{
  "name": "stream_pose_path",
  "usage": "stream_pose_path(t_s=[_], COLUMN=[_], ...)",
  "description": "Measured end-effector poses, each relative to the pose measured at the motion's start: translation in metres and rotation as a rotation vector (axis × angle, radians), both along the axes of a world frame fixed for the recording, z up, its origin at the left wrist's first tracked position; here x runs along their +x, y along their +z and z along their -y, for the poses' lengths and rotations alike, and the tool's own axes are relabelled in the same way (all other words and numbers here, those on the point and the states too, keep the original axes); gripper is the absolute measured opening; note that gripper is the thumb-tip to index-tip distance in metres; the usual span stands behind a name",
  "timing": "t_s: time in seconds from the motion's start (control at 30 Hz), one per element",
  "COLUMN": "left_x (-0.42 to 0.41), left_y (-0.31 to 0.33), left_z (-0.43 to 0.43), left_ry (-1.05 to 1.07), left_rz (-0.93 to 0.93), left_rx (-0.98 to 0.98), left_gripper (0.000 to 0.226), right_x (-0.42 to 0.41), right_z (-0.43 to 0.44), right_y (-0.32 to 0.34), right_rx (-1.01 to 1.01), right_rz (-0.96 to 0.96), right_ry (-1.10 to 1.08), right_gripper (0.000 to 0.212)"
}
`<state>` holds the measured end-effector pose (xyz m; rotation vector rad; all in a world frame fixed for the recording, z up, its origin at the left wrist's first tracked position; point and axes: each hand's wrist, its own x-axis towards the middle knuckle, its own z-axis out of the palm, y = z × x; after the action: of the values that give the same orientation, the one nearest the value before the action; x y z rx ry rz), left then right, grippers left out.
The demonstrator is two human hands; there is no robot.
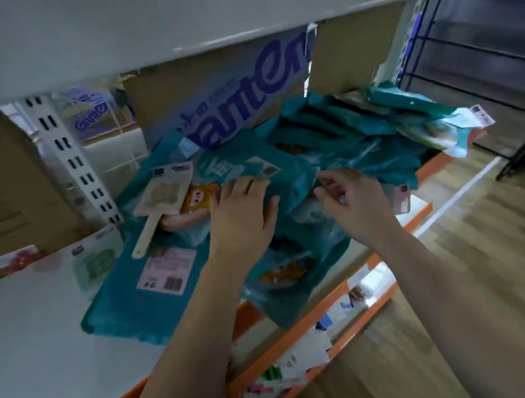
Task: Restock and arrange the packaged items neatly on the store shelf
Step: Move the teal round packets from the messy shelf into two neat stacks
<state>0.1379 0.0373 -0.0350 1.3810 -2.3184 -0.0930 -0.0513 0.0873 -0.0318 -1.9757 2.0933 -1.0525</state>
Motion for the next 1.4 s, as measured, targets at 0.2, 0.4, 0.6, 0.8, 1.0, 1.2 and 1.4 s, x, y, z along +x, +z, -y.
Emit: stream_pose_path(t_s=[0.2, 0.4, 0.6, 0.8, 1.0, 1.2, 1.4], left_x=[-0.050, -0.097, -0.142, -0.174, -0.181, -0.173, -0.159], left_y=[0.008, 0.007, 0.002, -0.006, -0.011, -0.012, -0.008], left_z=[0.038, 0.056, 0.054, 0.033, 0.006, -0.009, -0.009], left_ry=[-0.005, 0.034, 0.187, 0.376, 0.500, 0.564, 0.602], left_rz=[0.020, 0.074, 0.064, 0.033, -0.034, -0.032, -0.056], left_rx=[-0.010, 0.012, 0.019, 0.057, 0.062, 0.041, 0.035], left_gripper=[0.040, 0.043, 0.041, 0.040, 0.039, 0.040, 0.039], right_x=[-0.052, -0.118, -0.188, -0.219, -0.213, -0.215, -0.211], right_z=[0.041, 0.074, 0.119, 0.173, 0.209, 0.211, 0.202], right_y=[0.003, 0.003, -0.001, -0.005, -0.007, -0.017, -0.017], right_rx=[-0.045, -0.102, -0.083, 0.073, 0.265, 0.195, 0.022], right_rz=[0.036, 0.008, -0.001, -0.122, -0.235, -0.253, -0.134], right_ry=[-0.035, 0.016, 0.061, 0.156, 0.056, 0.034, 0.125], right_gripper=[0.026, 0.026, 0.025, 0.028, 0.062, 0.050, 0.030])
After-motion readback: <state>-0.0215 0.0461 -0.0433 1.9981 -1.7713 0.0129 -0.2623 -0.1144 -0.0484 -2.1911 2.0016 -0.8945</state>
